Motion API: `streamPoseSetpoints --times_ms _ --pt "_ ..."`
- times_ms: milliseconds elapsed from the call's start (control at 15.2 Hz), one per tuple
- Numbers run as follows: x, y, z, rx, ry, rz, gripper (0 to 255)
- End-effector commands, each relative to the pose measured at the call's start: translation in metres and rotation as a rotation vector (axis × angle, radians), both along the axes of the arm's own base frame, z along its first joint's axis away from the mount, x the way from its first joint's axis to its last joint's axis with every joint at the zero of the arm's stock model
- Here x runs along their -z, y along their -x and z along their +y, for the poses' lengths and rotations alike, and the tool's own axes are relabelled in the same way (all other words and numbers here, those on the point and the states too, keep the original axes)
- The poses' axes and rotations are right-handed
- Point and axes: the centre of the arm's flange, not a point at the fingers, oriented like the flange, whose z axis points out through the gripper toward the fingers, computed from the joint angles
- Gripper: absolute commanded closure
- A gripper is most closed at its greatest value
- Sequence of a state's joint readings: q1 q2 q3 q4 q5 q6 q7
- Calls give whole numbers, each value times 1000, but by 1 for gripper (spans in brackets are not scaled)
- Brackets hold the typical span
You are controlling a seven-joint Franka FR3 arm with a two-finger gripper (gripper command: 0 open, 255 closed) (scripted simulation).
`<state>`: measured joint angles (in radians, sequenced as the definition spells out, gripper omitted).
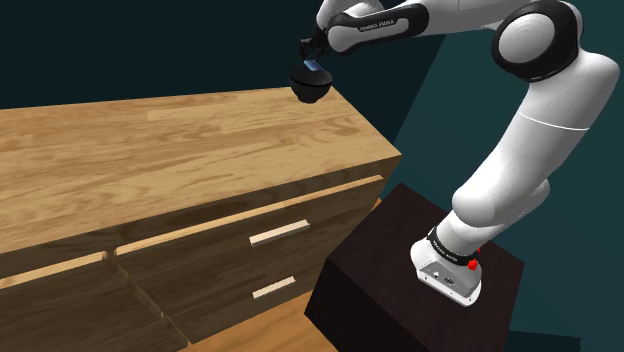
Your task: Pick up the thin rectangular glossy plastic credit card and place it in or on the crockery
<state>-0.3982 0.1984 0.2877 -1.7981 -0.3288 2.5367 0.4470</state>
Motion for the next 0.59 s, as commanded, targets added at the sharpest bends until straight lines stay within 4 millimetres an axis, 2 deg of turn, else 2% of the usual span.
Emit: streamPoseSetpoints --times_ms 0,264,528 --pt "11 0 1 0 0 -1 255" --pt "30 0 1 0 0 -1 255" --pt "30 0 1 0 0 -1 255"
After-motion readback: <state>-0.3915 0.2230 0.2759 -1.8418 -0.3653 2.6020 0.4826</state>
